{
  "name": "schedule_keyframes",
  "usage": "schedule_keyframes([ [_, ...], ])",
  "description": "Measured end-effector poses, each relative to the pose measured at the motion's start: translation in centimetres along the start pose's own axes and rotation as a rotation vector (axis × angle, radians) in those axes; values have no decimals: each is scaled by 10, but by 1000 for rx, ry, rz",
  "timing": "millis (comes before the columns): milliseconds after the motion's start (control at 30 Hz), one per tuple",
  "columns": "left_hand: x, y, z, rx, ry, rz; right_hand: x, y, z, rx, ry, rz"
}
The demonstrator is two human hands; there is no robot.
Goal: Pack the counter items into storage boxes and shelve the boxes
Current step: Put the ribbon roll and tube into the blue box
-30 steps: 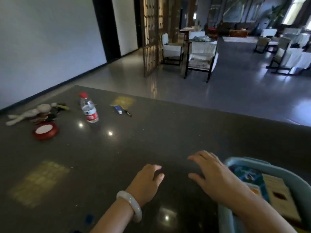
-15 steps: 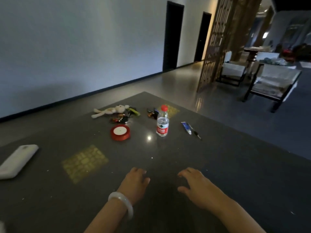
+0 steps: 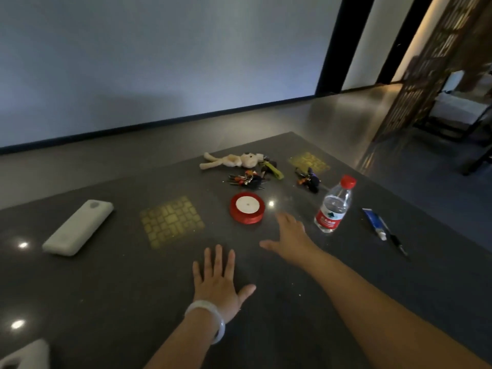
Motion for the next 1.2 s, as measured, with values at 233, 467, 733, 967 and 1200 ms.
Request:
schedule_keyframes([
  [233,4,4,0,10,15,-99,100,-20,-53,-94,68,-7],
  [467,4,1,0,0,6,-138,123,-38,-51,-50,-4,-28],
  [733,2,0,-1,3,-4,-56,11,-41,14,22,-141,47],
  [967,-9,11,7,-9,-12,-12,-124,-39,93,53,-293,29],
  [1200,-76,11,142,-682,-293,-12,-229,-28,169,253,-433,51],
])
Point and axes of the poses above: each hand's wrist, its own x-axis towards the middle knuckle, its own y-axis out of the back of the hand, z = x × y, the point moved 2 cm from there along x, towards the middle knuckle, and after that the axes turned 9 degrees about -y, right-handed, at the moved point
